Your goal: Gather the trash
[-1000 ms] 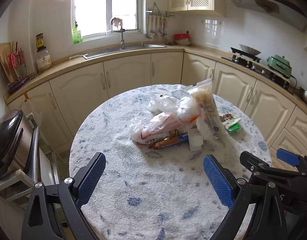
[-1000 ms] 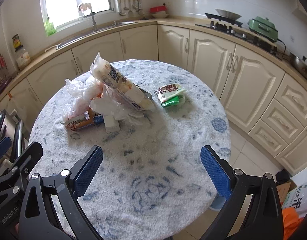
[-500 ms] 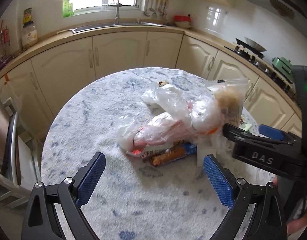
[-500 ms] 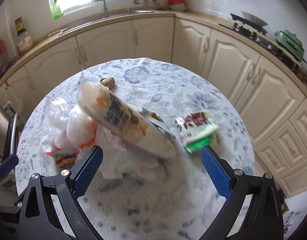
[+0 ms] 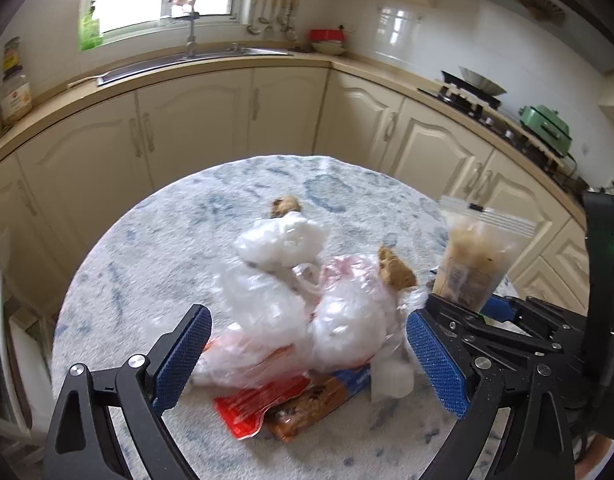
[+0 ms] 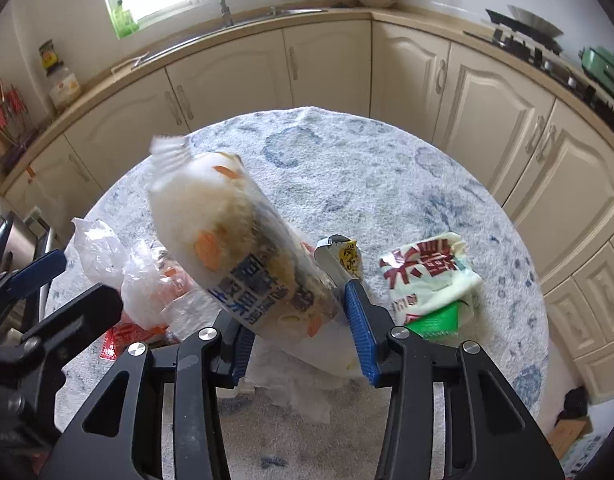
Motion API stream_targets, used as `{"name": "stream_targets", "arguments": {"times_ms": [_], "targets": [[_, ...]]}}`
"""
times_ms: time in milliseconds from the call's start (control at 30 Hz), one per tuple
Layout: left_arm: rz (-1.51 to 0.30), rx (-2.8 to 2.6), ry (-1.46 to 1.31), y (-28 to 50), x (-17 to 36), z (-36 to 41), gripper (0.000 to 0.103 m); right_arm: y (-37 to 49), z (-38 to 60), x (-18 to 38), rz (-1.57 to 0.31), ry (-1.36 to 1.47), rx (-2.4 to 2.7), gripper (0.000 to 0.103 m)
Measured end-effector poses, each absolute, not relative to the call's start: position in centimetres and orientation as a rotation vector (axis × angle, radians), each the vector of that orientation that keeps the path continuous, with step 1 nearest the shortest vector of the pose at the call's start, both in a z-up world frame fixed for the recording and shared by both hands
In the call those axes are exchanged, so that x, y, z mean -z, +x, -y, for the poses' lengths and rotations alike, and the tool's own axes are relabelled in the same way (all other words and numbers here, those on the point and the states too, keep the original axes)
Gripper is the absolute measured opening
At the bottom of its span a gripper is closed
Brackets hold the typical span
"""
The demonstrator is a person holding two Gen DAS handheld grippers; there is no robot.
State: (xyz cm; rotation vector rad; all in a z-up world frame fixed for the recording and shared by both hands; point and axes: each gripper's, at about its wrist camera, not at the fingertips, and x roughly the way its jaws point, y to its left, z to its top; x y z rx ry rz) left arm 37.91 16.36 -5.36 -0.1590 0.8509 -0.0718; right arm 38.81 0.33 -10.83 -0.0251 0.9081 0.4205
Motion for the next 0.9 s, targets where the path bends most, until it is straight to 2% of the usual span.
{"name": "stream_targets", "arguments": {"times_ms": [133, 200, 233, 367, 767, 867, 900], "targets": [[-0.874, 0.089, -0.086, 39.6, 7.3, -14.9, 0.091, 39.1, 0.9, 10.8, -0.919, 0.008, -0.404, 0.040], [-0.920, 0.095, -0.078, 40.5, 8.8, -14.7, 0.068, 39.2, 1.2, 10.9, -0.920, 0.005, -0.390, 0.040], [-0.933, 0.092, -0.087, 40.9, 9.3, -14.9, 0.064, 39.2, 1.2, 10.9, -0.918, -0.001, -0.385, 0.040], [-0.906, 0.077, -0.095, 41.0, 9.3, -15.3, 0.056, 39.1, 1.2, 11.1, -0.914, -0.002, -0.377, 0.036], [-0.811, 0.044, -0.078, 35.9, 5.6, -15.5, 0.042, 37.0, 2.4, 9.6, -0.885, 0.042, -0.403, 0.025], [-0.787, 0.033, -0.080, 34.3, 4.7, -15.6, 0.039, 35.8, 2.7, 8.8, -0.863, 0.036, -0.399, 0.019], [-0.779, 0.035, -0.083, 33.4, 4.3, -15.8, 0.039, 35.5, 2.8, 8.5, -0.855, 0.033, -0.398, 0.013]]}}
